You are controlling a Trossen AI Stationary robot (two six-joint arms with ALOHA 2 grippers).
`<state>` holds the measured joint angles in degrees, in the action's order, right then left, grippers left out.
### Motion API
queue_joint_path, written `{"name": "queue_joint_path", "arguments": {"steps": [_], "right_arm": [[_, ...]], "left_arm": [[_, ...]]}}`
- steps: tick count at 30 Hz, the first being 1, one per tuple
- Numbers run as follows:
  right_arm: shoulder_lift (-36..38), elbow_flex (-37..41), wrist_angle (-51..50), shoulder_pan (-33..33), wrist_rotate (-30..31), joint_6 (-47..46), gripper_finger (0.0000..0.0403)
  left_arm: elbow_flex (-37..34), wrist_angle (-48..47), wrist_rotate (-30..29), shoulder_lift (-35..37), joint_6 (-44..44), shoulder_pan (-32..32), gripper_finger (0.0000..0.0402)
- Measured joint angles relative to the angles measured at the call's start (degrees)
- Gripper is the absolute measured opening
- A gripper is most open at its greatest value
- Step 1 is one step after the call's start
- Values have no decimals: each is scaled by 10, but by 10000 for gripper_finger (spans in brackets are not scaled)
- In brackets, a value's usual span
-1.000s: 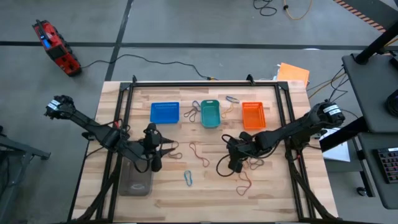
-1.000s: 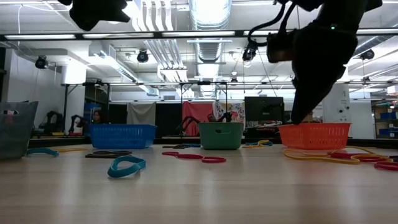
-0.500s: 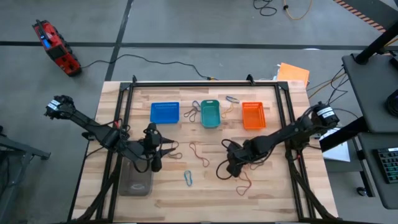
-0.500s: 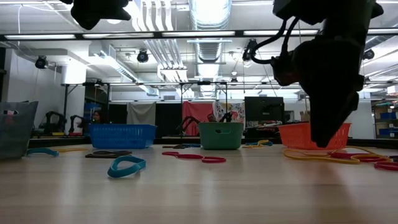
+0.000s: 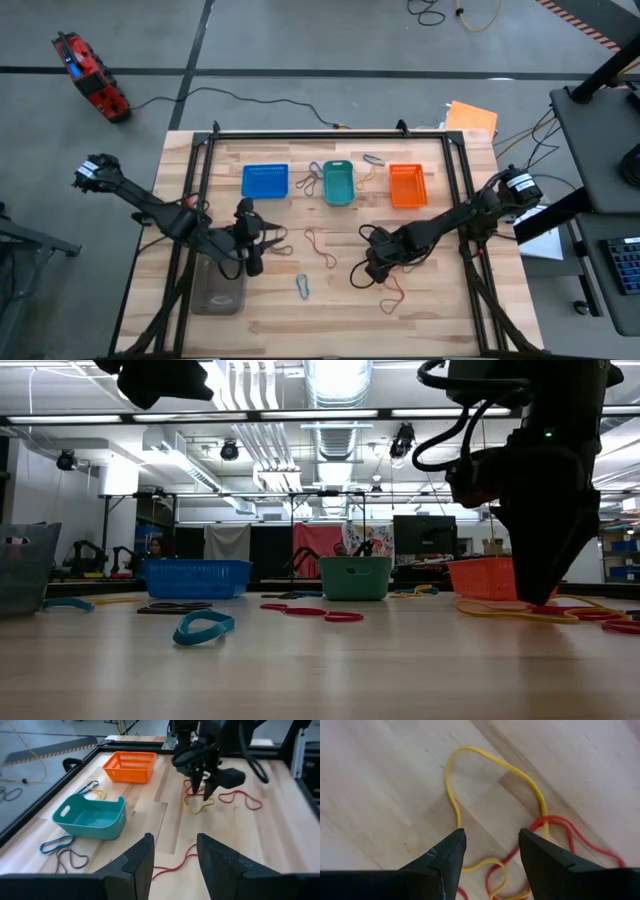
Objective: Sort rubber bands into baskets
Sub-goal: Put the bottom right yellow rubber band into the green bin
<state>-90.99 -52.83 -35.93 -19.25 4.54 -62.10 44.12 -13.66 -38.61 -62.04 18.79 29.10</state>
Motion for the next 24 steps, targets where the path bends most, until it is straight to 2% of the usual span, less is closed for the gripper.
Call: {"name": "queue_joint_path", "arguments": {"steps": [9, 14, 19, 24], "right_arm": [[-59, -77, -11, 1, 28, 152, 178], [-104, -124, -56, 1, 59, 184, 178], [-143, -159, -55, 3, 62, 208, 178], [-165, -163, -59, 13, 57, 208, 173]], "left_arm": [[0, 2, -49, -25, -35, -1, 132], [0, 0, -50, -30, -38, -1, 132], [0, 0, -50, -35, -40, -1, 132], [0, 1, -50, -35, -39, -1, 132]]}}
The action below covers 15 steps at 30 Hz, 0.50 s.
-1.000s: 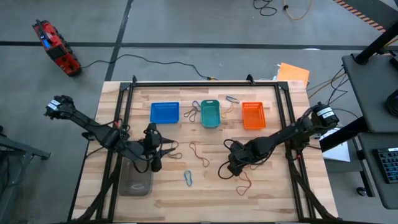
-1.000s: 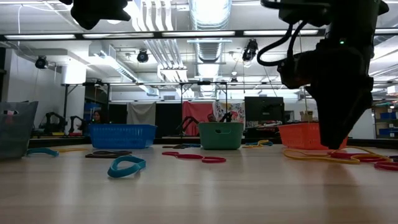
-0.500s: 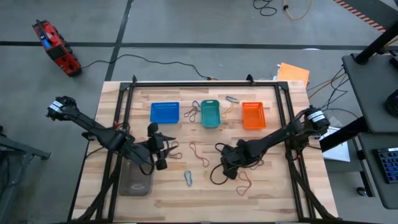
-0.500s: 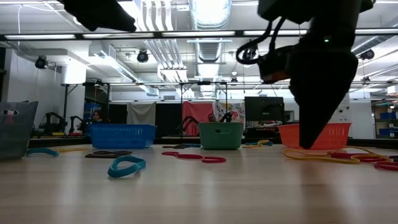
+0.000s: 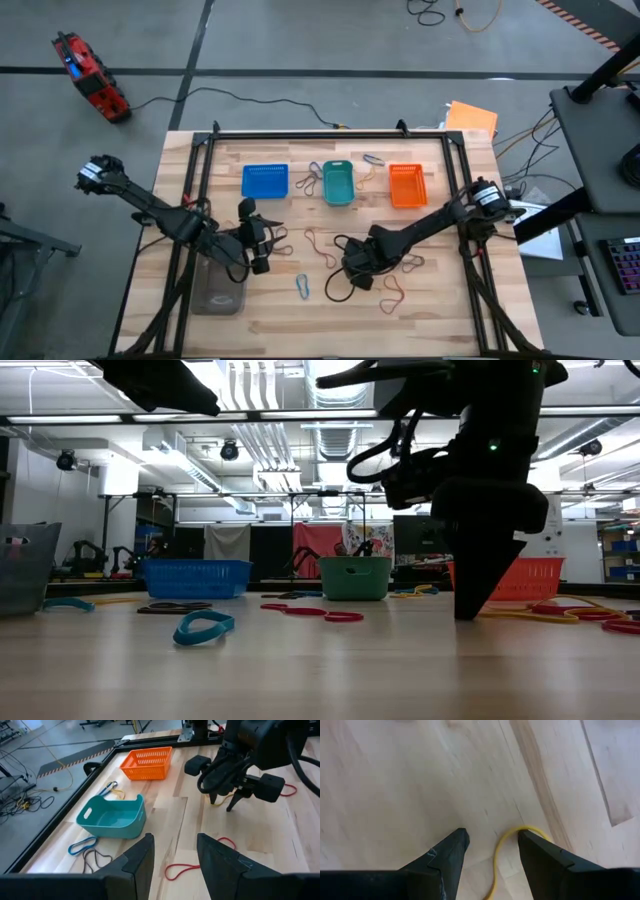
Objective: Sort rubber bands into baskets
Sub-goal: Put the bottom right yellow rubber band into the green bin
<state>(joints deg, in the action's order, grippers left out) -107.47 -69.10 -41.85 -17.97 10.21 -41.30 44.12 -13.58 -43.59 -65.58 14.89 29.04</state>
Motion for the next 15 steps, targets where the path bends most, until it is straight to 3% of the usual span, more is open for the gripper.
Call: {"name": "queue_joint_path", "arguments": {"steps": [5, 15], "right_arm": [[-1, 6, -1, 2, 1, 10, 136], [-2, 12, 37, 2, 13, 107, 16]], "left_arm": [[0, 2, 0, 0, -7, 0, 132], [0, 11, -10, 0, 7, 0, 132]]}}
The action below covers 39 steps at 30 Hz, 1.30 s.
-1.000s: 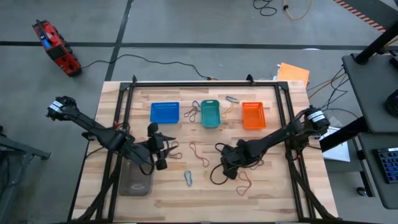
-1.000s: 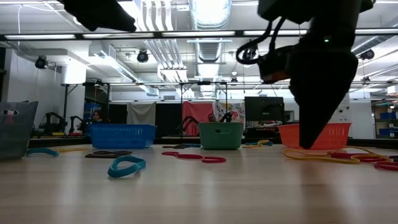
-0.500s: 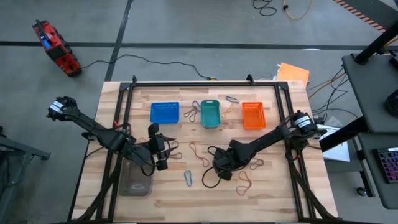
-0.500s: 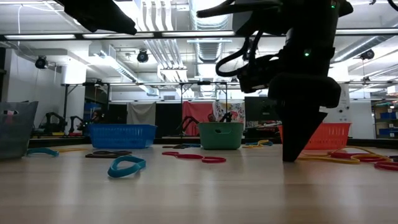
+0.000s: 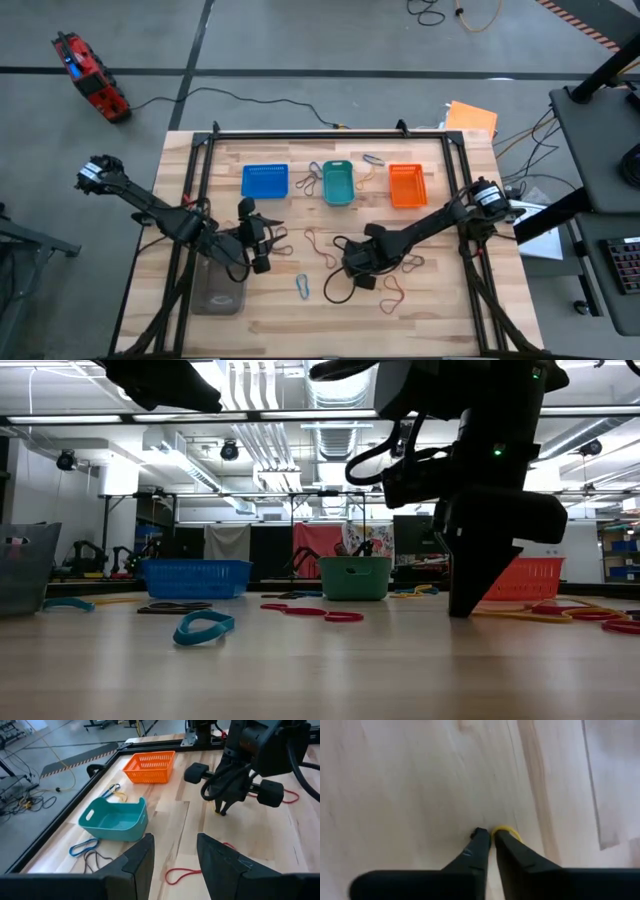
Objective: Sort rubber bands into baskets
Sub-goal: Put the bottom right yellow rubber band into the green bin
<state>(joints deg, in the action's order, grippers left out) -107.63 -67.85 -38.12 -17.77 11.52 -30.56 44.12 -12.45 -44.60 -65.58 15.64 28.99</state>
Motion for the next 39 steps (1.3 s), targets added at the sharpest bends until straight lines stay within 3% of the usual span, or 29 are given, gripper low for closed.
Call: {"name": "queue_joint_path", "arguments": {"steps": [14, 31, 39], "right_arm": [[25, 21, 38, -49, 115, 45, 12], [87, 109, 281, -45, 106, 127, 12], [125, 111, 391, -41, 90, 192, 12]], "left_arm": [[0, 0, -30, 0, 75, 0, 132], [0, 0, -31, 0, 79, 0, 132], [0, 3, -30, 0, 79, -1, 132]]}}
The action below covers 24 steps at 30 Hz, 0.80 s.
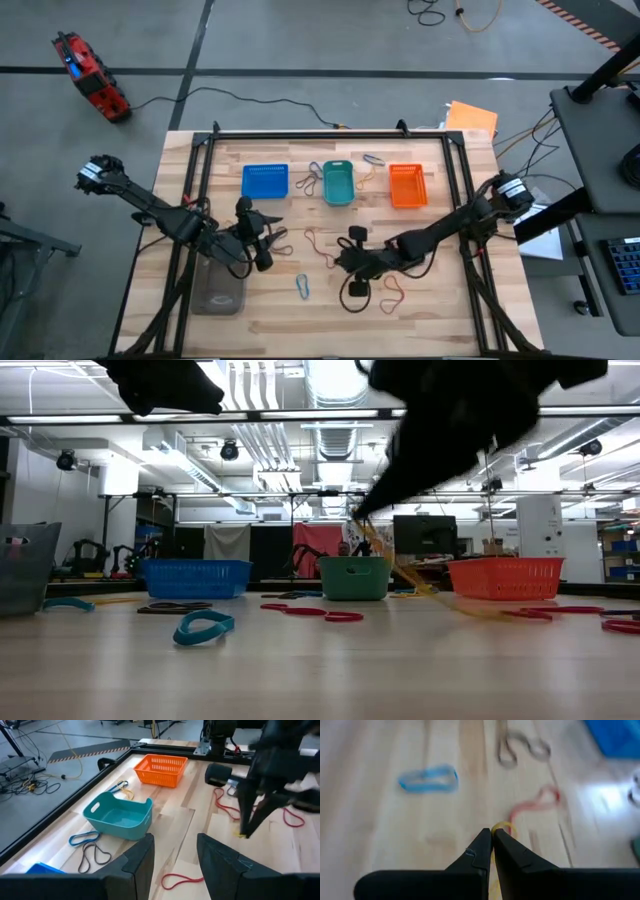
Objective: Sort rubber bands into baskets
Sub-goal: Put the bottom right yellow rubber band into the green bin
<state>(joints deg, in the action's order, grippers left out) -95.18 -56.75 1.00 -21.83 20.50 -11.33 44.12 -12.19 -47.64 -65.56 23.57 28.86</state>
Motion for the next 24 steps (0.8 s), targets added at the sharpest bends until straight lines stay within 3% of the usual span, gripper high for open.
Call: {"name": "queue_joint_path", "arguments": {"steps": [13, 24], "right_arm": [[99, -1, 79, 88, -29, 53, 12], [114, -1, 100, 159, -30, 97, 12]], "left_arm": [[0, -128, 6, 11, 9, 1, 132], [0, -148, 4, 13, -16, 0, 132]]}}
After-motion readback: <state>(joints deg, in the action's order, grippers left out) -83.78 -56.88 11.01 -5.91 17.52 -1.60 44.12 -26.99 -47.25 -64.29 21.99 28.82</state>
